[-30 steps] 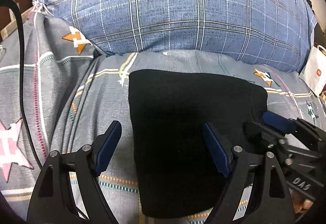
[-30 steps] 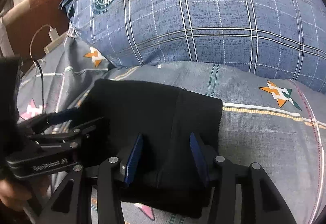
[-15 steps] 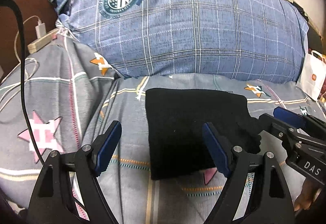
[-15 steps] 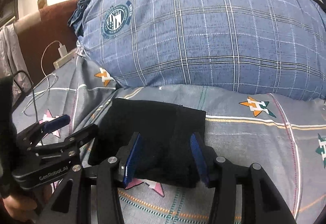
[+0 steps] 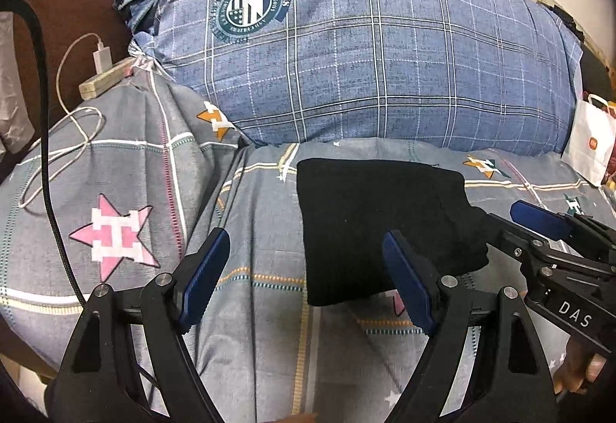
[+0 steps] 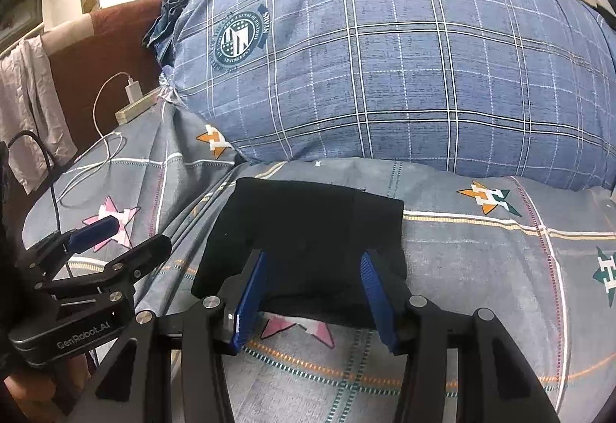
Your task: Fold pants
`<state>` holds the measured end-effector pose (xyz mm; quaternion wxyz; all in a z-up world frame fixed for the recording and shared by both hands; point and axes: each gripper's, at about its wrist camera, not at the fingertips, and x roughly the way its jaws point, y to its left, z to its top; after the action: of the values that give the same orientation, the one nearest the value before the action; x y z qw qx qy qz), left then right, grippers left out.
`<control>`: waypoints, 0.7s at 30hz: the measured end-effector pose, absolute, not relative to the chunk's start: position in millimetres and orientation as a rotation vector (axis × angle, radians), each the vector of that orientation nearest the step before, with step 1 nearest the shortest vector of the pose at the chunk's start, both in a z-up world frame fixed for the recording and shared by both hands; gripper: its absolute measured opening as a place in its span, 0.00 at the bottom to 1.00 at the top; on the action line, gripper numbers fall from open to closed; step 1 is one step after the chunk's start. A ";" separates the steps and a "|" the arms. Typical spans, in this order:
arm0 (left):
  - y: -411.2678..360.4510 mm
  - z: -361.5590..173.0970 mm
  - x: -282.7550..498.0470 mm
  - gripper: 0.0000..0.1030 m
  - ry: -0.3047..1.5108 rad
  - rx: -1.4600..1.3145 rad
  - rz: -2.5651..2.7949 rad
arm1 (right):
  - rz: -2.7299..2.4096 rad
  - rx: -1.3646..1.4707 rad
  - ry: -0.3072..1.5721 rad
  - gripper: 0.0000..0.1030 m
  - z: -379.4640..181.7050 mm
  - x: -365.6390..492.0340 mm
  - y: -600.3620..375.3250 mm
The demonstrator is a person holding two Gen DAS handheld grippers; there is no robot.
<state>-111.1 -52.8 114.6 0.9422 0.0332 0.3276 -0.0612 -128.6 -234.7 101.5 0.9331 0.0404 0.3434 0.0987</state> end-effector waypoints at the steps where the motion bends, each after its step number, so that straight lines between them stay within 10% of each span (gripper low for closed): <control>1: -53.1 115.2 -113.9 0.80 0.663 0.071 -0.125 | 0.205 0.082 0.703 0.48 101.4 -129.7 -233.6; 21: -52.3 120.9 -132.2 0.80 0.637 0.079 -0.084 | 0.206 0.081 0.707 0.48 101.7 -143.0 -231.4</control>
<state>-132.2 -52.3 120.9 0.9481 0.0389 0.3128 -0.0413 -143.0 -231.4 101.7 0.9322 0.0395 0.3455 0.1007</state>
